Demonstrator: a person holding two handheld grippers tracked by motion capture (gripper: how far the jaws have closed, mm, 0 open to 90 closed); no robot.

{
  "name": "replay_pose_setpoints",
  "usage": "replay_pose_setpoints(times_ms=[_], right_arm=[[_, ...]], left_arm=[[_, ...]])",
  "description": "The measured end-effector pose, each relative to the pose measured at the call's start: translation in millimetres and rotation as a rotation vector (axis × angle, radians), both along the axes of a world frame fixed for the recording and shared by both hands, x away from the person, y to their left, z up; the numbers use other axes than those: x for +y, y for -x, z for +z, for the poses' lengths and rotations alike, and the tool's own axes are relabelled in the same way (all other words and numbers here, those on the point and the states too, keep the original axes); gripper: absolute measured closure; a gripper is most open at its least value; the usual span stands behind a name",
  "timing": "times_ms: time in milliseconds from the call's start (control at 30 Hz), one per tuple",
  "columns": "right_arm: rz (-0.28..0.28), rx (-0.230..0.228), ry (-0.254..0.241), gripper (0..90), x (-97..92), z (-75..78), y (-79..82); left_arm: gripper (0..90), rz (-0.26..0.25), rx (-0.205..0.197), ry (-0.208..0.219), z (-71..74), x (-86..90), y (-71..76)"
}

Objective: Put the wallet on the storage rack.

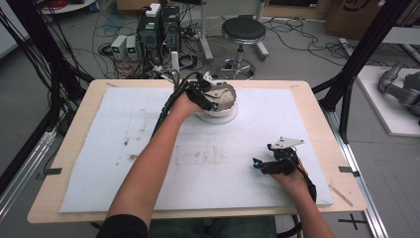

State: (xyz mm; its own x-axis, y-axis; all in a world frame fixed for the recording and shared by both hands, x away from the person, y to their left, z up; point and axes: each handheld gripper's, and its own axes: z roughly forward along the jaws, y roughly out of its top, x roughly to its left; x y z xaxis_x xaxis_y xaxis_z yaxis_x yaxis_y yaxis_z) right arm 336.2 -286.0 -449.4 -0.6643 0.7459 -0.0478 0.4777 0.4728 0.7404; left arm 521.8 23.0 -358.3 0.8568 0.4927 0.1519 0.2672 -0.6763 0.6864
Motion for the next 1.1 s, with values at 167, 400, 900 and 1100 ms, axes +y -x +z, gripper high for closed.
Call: replay_pose_setpoints(times_ms=[167,400,900,1100], right_arm=[[-0.002,0.001,0.001,17.6,-0.2,-0.1,0.4],[0.003,0.0,0.001,17.6,-0.8,-0.1,0.8],[-0.001,-0.009,0.005,17.7,-0.7,0.4,0.3],[-0.001,-0.01,0.0,17.6,-0.4,1.0,1.3]], left_arm=[[32.4,0.013,-0.006,-0.01,-0.1,-2.4,-3.3],[29.2,0.037,-0.03,-0.003,-0.5,-4.2,-3.5],[21.5,0.029,-0.021,0.161,20.0,17.9,18.2],[21.3,0.027,-0.024,0.213,23.7,39.1,39.5]])
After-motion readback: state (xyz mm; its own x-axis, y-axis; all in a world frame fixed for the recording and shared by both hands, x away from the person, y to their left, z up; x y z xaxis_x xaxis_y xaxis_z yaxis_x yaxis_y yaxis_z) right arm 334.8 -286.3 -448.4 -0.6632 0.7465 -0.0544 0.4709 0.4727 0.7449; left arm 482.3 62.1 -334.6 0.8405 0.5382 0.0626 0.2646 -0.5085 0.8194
